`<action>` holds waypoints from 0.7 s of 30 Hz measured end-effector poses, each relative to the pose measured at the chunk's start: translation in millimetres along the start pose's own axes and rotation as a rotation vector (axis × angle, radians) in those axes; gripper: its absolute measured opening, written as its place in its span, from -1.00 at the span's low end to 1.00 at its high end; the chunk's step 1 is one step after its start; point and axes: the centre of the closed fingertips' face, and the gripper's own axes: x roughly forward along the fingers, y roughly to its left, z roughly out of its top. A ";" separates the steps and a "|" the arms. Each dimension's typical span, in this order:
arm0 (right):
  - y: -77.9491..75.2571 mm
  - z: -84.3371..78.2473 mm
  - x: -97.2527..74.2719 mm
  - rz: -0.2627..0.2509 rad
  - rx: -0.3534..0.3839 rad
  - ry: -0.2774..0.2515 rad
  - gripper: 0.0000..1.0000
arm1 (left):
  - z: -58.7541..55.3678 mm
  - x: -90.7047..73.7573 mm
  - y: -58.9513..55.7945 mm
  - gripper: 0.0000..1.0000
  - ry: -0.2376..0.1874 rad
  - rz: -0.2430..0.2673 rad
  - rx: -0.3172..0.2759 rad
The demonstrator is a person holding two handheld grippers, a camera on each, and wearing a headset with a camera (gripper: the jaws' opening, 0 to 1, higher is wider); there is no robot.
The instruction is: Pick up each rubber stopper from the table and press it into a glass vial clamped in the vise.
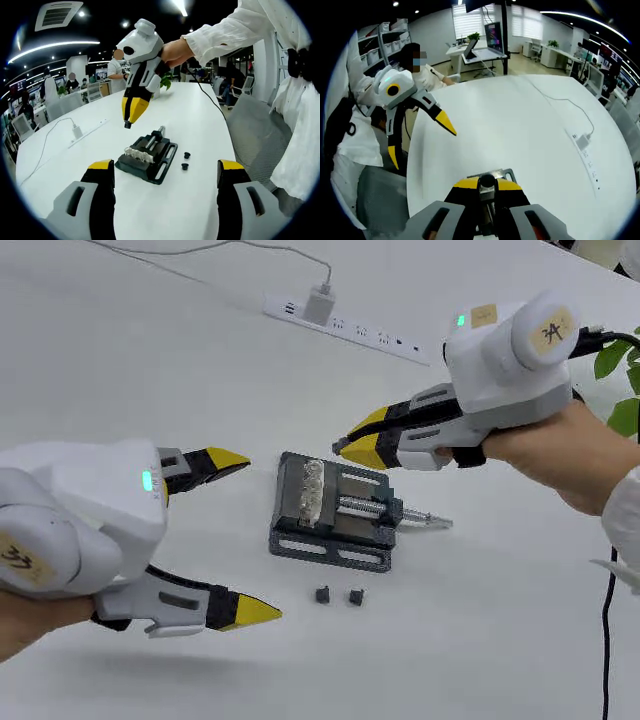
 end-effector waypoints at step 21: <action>-14.3 -27.1 45.3 0.015 -0.133 0.219 -0.89 | -12.6 0.5 2.7 0.85 -0.016 -0.015 -0.031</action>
